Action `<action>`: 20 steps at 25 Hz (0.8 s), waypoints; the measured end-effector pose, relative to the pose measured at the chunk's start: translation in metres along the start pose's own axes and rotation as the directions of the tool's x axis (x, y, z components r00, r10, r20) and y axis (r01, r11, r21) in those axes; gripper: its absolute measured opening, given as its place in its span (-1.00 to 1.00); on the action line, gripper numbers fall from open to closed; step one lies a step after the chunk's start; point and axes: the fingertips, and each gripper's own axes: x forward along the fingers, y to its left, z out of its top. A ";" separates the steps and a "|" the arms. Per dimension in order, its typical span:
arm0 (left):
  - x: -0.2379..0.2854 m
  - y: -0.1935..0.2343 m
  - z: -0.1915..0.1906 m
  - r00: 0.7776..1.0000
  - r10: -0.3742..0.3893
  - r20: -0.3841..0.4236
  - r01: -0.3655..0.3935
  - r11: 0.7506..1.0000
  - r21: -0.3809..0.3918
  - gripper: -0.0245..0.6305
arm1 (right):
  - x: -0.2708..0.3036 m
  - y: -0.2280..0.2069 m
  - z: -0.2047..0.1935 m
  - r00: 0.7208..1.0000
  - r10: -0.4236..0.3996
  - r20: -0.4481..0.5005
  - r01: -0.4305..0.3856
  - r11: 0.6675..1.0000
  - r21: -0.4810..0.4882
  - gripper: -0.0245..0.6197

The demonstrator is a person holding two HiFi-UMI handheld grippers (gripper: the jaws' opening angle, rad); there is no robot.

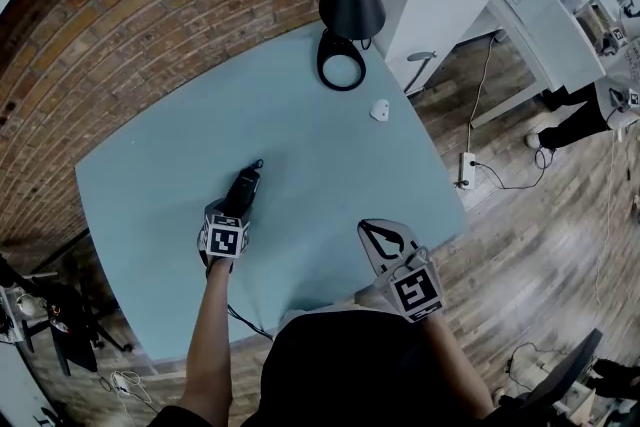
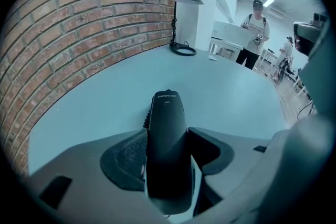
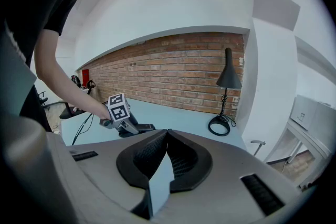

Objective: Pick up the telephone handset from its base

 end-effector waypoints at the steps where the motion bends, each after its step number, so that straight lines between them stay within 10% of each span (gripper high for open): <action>1: -0.001 0.000 0.001 1.000 -0.001 0.004 0.001 1.000 0.000 -0.11 | 0.001 0.000 0.000 1.000 0.001 0.000 -0.001 1.000 0.000 -0.85; 20: -0.011 -0.002 0.005 0.998 -0.057 0.033 0.059 0.998 -0.038 -0.12 | 0.003 0.004 -0.003 1.000 0.009 -0.010 -0.009 1.000 0.008 -0.85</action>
